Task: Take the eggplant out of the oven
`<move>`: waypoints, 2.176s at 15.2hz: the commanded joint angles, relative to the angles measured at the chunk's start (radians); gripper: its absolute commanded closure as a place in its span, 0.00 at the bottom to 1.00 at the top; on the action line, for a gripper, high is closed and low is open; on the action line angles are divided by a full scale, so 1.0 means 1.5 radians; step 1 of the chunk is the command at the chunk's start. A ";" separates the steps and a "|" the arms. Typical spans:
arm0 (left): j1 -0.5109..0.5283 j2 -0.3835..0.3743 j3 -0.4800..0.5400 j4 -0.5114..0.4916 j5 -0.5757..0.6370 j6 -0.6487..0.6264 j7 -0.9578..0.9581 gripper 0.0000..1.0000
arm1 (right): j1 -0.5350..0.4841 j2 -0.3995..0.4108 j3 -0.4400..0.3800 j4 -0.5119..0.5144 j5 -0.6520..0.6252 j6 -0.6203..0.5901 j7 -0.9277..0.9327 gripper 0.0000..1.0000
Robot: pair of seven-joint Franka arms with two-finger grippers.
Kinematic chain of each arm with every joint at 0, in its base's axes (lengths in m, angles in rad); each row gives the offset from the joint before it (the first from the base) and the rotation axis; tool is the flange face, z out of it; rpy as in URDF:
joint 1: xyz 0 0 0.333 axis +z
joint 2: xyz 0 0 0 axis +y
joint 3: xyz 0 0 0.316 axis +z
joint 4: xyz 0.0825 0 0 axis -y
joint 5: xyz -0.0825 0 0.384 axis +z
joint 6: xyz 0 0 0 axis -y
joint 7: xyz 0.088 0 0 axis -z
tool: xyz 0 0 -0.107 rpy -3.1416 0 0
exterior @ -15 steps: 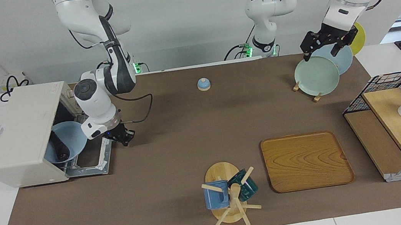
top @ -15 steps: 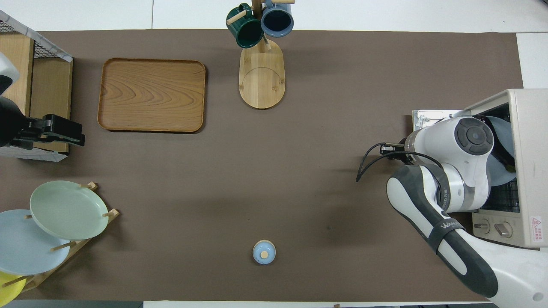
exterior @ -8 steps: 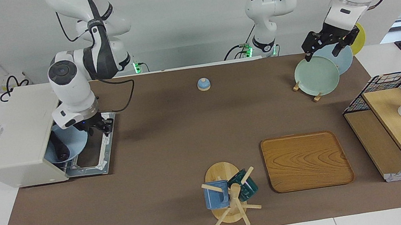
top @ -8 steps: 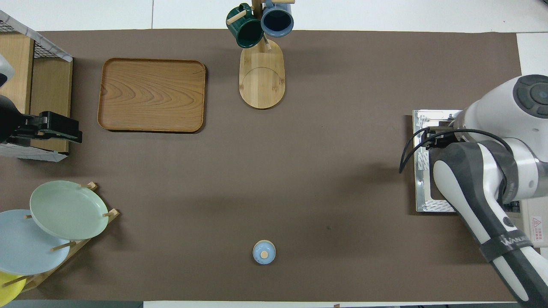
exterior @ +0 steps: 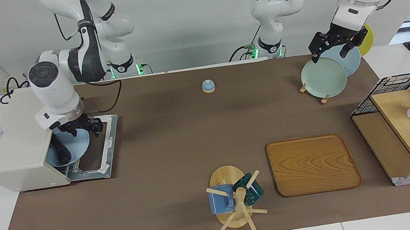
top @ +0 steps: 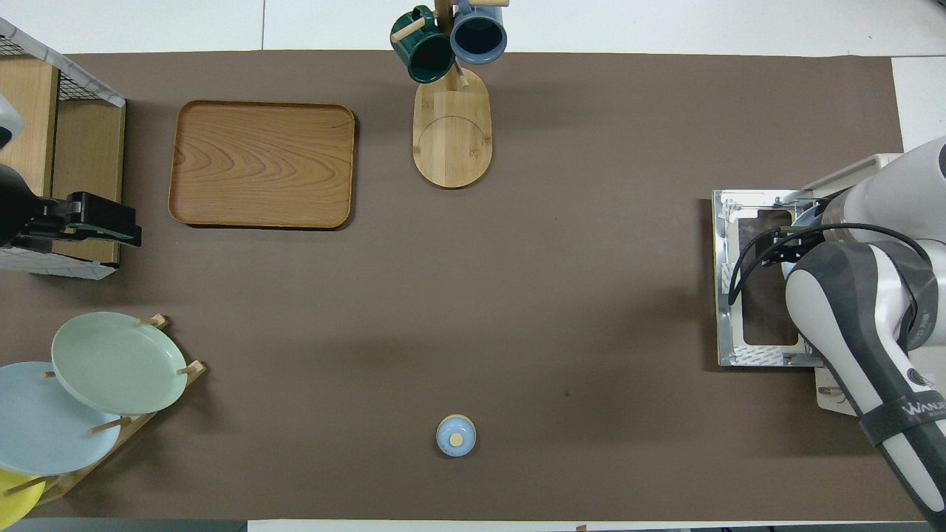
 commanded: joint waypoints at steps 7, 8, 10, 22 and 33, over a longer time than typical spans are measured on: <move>0.008 -0.009 -0.008 -0.008 -0.001 0.009 0.000 0.00 | -0.028 -0.026 0.008 -0.074 -0.012 0.080 -0.025 0.80; 0.010 -0.010 -0.007 -0.010 -0.001 0.009 0.001 0.00 | -0.027 -0.027 0.008 -0.074 -0.012 0.076 -0.040 1.00; 0.010 -0.009 -0.007 -0.010 -0.001 0.010 0.001 0.00 | -0.024 -0.027 0.008 -0.073 -0.012 0.070 -0.059 1.00; 0.012 -0.009 -0.008 -0.008 -0.004 0.025 -0.001 0.00 | 0.206 0.001 0.017 0.077 -0.024 -0.141 0.067 1.00; 0.013 -0.009 -0.007 -0.011 -0.004 0.027 0.003 0.00 | 0.456 0.183 0.020 0.312 -0.012 -0.225 0.345 1.00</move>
